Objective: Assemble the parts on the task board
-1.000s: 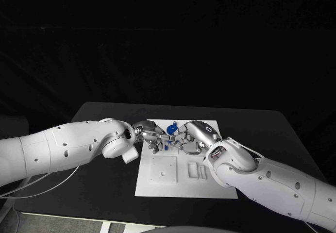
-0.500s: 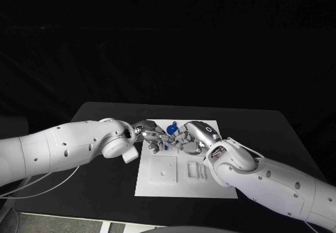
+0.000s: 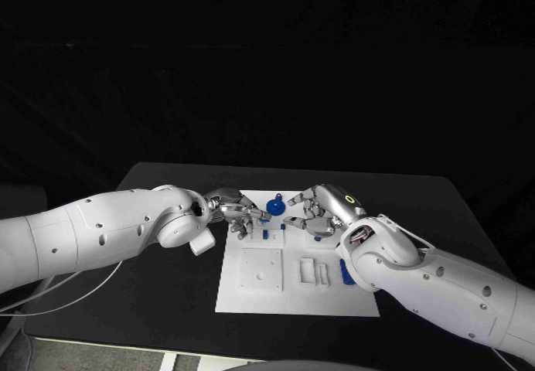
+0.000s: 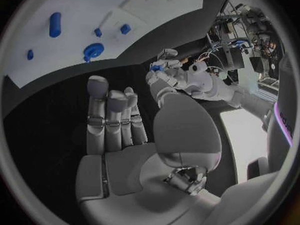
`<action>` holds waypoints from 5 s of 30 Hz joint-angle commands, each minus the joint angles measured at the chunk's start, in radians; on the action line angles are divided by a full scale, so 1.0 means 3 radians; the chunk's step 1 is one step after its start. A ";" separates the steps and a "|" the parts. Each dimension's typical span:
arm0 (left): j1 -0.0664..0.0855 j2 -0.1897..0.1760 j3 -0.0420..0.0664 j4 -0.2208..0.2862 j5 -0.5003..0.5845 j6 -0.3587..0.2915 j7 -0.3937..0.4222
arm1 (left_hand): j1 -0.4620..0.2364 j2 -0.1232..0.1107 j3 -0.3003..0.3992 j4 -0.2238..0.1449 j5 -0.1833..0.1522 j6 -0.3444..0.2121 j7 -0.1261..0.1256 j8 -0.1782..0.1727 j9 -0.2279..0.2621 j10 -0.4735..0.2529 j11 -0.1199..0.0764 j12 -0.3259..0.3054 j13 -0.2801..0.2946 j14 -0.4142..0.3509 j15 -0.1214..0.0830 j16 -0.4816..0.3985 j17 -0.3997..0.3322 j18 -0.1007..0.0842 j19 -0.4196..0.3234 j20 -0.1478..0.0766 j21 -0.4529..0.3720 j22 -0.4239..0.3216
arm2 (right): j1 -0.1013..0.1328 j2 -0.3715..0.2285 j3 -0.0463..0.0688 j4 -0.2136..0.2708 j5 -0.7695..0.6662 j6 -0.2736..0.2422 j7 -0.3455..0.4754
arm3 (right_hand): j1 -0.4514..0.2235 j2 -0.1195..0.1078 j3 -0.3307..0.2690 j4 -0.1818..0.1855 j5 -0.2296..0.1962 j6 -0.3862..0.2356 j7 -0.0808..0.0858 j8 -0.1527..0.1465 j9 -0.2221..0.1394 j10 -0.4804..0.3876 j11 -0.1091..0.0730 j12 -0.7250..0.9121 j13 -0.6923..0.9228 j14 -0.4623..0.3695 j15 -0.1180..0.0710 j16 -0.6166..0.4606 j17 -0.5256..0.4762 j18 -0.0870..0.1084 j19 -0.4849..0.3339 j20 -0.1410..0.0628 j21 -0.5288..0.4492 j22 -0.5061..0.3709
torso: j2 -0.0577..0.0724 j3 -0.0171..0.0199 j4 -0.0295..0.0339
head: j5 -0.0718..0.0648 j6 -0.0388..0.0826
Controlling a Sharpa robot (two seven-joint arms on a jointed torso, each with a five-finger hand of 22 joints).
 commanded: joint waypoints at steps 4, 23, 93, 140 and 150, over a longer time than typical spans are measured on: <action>0.0061 0.0034 0.0006 -0.0142 -0.0054 0.0256 -0.0313 | 0.0097 0.0126 0.0134 -0.0178 -0.0026 -0.0001 -0.0015 0.0012 -0.0016 -0.0021 -0.0006 0.0023 0.0010 -0.0010 -0.0003 0.0031 -0.0001 -0.0048 0.0004 0.0017 0.0029 0.0067 | 0.0001 -0.0140 0.0140 0.0015 0.0340 -0.0159 -0.0025 | 0.0038 0.0011 0.0061 0.0018 0.0010 -0.0008 -0.0004 -0.0002 0.0000 -0.0026 0.0011 0.0008 -0.0020 -0.0012 0.0020 -0.0019 -0.0016 0.0062 0.0009 0.0024 -0.0041 0.0142 | -0.0003 0.0004 -0.0009 | 0.0023 0.0013; 0.0413 0.0527 0.0006 -0.0694 -0.1031 0.1049 -0.1869 | 0.0028 0.0176 0.0179 -0.0409 -0.0020 0.0038 -0.0017 -0.0017 -0.0093 0.0037 -0.0022 0.0068 0.0024 0.0049 -0.0021 0.0080 -0.0002 -0.0035 0.0055 -0.0004 0.0125 0.0067 | 0.0197 -0.0389 0.0345 -0.0070 0.0958 -0.0064 0.0033 | 0.0021 0.0026 0.0173 -0.0029 0.0025 0.0024 -0.0005 -0.0002 0.0000 -0.0062 0.0014 0.0051 -0.0073 -0.0034 0.0028 -0.0009 -0.0057 0.0071 0.0008 0.0038 -0.0102 0.0144 | -0.0007 0.0025 -0.0033 | 0.0073 -0.0025; -0.0019 0.1200 0.0007 -0.1247 -0.1871 0.0764 -0.1722 | -0.0010 0.0262 0.0222 -0.0435 -0.0210 -0.0018 -0.0004 -0.0007 -0.0086 -0.0014 -0.0010 0.0167 0.0055 0.0065 -0.0021 0.0107 -0.0069 -0.0027 0.0053 -0.0003 0.0182 0.0064 | 0.0261 -0.0316 0.0348 -0.0035 0.0913 0.0069 -0.0025 | 0.0010 0.0039 0.0270 -0.0101 0.0085 0.0039 -0.0007 -0.0003 0.0000 -0.0087 0.0012 0.0084 -0.0126 -0.0048 0.0027 0.0013 -0.0095 0.0073 0.0012 0.0039 -0.0123 0.0145 | -0.0008 0.0018 -0.0024 | 0.0014 -0.0133; -0.0043 0.1207 0.0007 -0.1247 -0.1996 0.1030 -0.1615 | 0.0032 0.0266 0.0194 -0.0462 -0.0243 -0.0022 0.0007 -0.0022 -0.0120 -0.0049 0.0008 0.0182 0.0039 0.0027 -0.0011 0.0125 -0.0107 -0.0029 0.0021 0.0008 0.0172 0.0066 | 0.0261 -0.0307 0.0348 -0.0032 0.0893 0.0118 -0.0061 | 0.0007 0.0041 0.0282 -0.0112 0.0069 0.0037 -0.0005 -0.0003 0.0000 -0.0094 0.0013 0.0089 -0.0137 -0.0054 0.0028 0.0013 -0.0105 0.0072 0.0010 0.0039 -0.0127 0.0145 | -0.0008 0.0019 -0.0024 | 0.0021 -0.0145; -0.0057 0.1227 0.0007 -0.1280 -0.2056 0.1013 -0.1608 | 0.0033 0.0269 0.0187 -0.0463 -0.0249 -0.0022 0.0007 -0.0021 -0.0122 -0.0052 0.0009 0.0187 0.0038 0.0025 -0.0010 0.0131 -0.0115 -0.0028 0.0019 0.0009 0.0174 0.0066 | 0.0261 -0.0311 0.0348 -0.0019 0.0888 0.0125 -0.0065 | 0.0010 0.0046 0.0287 -0.0118 0.0071 0.0041 -0.0006 -0.0003 0.0001 -0.0095 0.0013 0.0093 -0.0140 -0.0056 0.0028 0.0015 -0.0108 0.0072 0.0009 0.0039 -0.0127 0.0145 | -0.0004 0.0015 -0.0026 | 0.0019 -0.0148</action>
